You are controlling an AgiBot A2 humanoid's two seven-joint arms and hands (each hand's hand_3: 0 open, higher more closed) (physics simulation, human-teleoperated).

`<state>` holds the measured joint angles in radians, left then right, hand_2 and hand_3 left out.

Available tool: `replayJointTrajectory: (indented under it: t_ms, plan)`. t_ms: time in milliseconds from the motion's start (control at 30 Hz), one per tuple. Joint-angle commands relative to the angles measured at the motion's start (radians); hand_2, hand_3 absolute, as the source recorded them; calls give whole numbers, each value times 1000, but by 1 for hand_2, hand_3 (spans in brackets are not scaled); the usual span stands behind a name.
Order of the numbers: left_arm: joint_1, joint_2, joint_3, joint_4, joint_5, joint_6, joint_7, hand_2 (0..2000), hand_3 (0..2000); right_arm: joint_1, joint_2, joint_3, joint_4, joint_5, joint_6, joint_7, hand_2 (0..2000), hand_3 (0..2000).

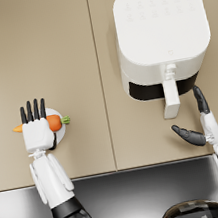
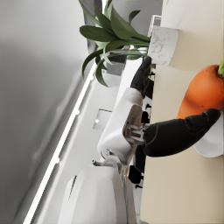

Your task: Pick up the carrot and place it into the air fryer

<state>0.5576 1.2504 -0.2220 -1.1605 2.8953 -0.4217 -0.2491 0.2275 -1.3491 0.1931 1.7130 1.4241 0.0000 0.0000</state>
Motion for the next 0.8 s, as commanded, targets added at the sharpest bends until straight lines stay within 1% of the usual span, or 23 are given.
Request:
replayJointTrajectory:
  t_ms: [33, 133, 300, 533, 567, 600, 633, 667, 733, 767, 800]
  plan:
    - [37, -1, 18, 47, 46, -5, 1, 0, 0, 11, -6, -16, 5, 0, 0, 0, 0, 0]
    - [55, 0, 16, 85, 148, -13, 3, 0, 0, 7, -11, -11, -1, 0, 0, 0, 0, 0]
    - [74, 3, 59, 133, 196, -3, 5, 0, 0, 23, -26, -10, -9, 0, 0, 0, 0, 0]
    - [168, 0, 114, 335, 205, 50, 12, 0, 0, 35, -43, -18, -1, 0, 0, 0, 0, 0]
    - [194, -1, 113, 392, 205, 58, 11, 0, 0, 33, -44, -19, 6, 0, 0, 0, 0, 0]
    - [201, -2, 118, 426, 206, 65, 4, 0, 0, 31, -45, -20, 4, 0, 0, 0, 0, 0]
    - [203, -4, 121, 445, 206, 72, -3, 1361, 327, 24, -44, -19, 4, 0, 0, 0, 0, 0]
    - [209, -6, 131, 471, 207, 75, -9, 2000, 653, 24, -46, -20, 4, 0, 0, 0, 0, 0]
    - [166, -11, 137, 423, 206, 170, -15, 2000, 1307, 20, -48, -17, -2, 0, 0, 0, 0, 0]
    - [134, -10, 127, 347, 205, 244, 29, 2000, 1633, 19, -49, -6, -7, 0, 0, 0, 0, 0]
    - [117, -8, 100, 281, 205, 300, 88, 2000, 1960, 14, -49, 4, -17, 0, 0, 0, 0, 0]
